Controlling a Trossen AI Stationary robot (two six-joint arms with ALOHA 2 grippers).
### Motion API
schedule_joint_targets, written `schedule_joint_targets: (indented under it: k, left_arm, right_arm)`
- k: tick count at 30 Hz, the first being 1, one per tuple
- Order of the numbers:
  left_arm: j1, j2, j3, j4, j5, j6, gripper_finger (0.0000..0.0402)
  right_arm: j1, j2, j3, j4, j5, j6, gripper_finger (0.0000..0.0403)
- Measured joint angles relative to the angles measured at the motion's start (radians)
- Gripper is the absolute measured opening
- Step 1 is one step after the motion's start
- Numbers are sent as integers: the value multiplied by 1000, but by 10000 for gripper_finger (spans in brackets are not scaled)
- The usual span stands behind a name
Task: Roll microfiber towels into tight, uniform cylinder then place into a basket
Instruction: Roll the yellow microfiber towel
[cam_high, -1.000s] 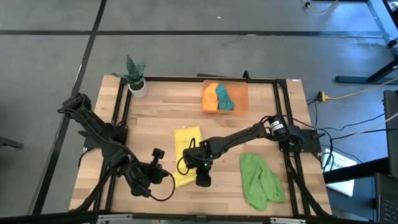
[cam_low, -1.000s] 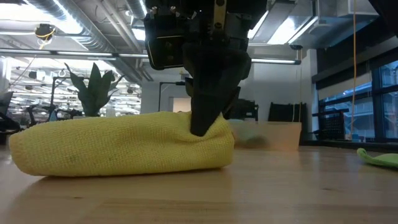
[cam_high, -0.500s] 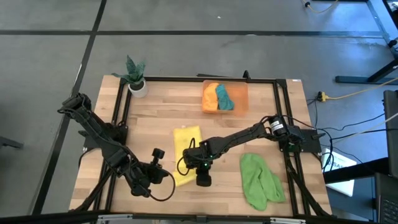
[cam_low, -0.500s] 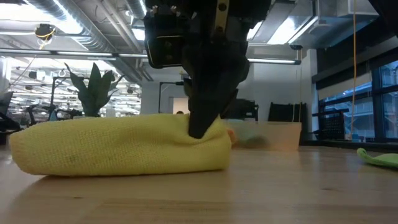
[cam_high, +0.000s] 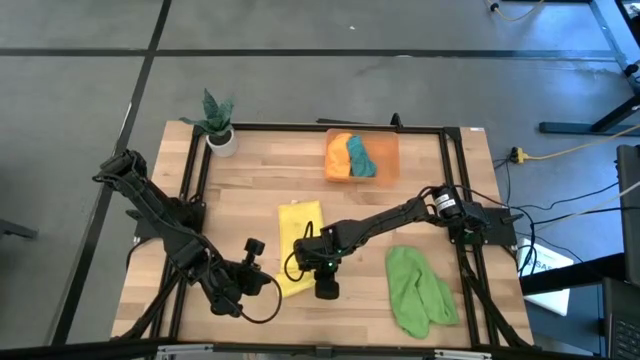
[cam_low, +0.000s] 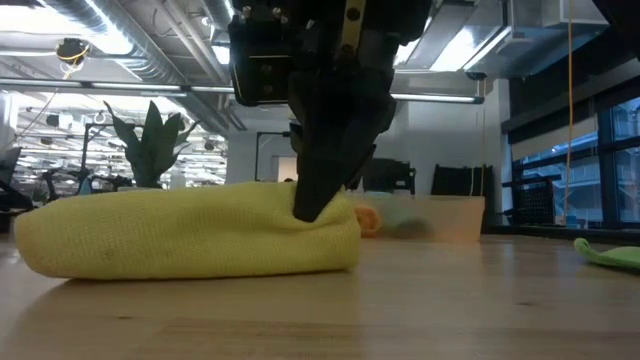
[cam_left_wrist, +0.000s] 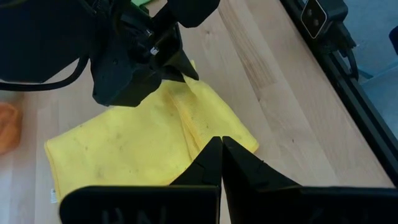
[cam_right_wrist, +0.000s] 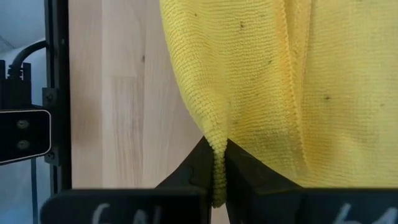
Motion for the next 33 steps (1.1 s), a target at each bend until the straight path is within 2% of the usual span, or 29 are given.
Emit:
schedule_joint_targets:
  k: [4,14,16,20,25,28,33]
  left_arm:
    - [0,0,0,0,0,0,0]
    - [0,0,0,0,0,0,0]
    - [0,0,0,0,0,0,0]
    - [0,0,0,0,0,0,0]
    - [0,0,0,0,0,0,0]
    - [0,0,0,0,0,0,0]
    - [0,0,0,0,0,0,0]
  right_arm:
    - [0,0,0,0,3,16,45]
    - [2,0,0,-9,25,21,132]
    - [2,0,0,-21,6,18,139]
    - [-2,0,0,-35,-102,-23,142]
    - [-3,-6,0,-58,-120,-65,142]
    - [-5,-27,0,-62,-78,-85,142]
    - [4,-89,0,-122,100,-85,142]
